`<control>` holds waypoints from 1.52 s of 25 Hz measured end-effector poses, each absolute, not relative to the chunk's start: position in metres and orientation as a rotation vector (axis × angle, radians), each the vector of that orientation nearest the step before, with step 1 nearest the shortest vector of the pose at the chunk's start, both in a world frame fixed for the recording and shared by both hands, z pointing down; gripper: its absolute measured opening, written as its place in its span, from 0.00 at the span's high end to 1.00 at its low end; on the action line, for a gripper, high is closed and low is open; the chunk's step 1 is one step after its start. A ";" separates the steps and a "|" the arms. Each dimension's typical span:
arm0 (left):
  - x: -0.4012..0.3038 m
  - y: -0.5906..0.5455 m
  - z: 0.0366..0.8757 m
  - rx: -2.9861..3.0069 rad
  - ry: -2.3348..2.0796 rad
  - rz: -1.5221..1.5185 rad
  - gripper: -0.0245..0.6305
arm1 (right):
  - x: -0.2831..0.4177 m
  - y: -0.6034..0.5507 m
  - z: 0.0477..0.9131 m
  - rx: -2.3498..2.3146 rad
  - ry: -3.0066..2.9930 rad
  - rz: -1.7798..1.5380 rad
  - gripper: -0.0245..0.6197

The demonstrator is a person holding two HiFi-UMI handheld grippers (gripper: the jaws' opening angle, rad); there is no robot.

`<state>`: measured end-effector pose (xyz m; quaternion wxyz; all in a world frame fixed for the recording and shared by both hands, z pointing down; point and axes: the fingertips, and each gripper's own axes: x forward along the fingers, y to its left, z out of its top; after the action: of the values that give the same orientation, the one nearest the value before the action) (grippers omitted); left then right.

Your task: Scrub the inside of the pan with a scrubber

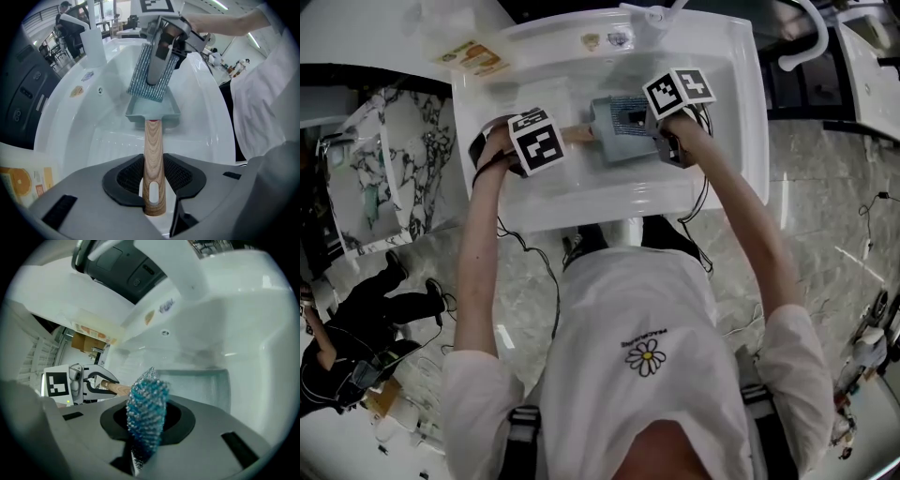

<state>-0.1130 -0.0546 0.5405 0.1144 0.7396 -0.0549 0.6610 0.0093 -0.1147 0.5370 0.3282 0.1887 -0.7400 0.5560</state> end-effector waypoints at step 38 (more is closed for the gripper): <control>-0.116 -0.052 0.565 2.136 -0.190 1.985 0.72 | 0.053 -0.085 0.430 0.975 -2.397 1.080 0.87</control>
<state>-0.1157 -0.0524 0.5648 0.1097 0.7265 -0.0648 0.6752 0.0532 -0.0854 0.4300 0.1680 0.3429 -0.8426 0.3796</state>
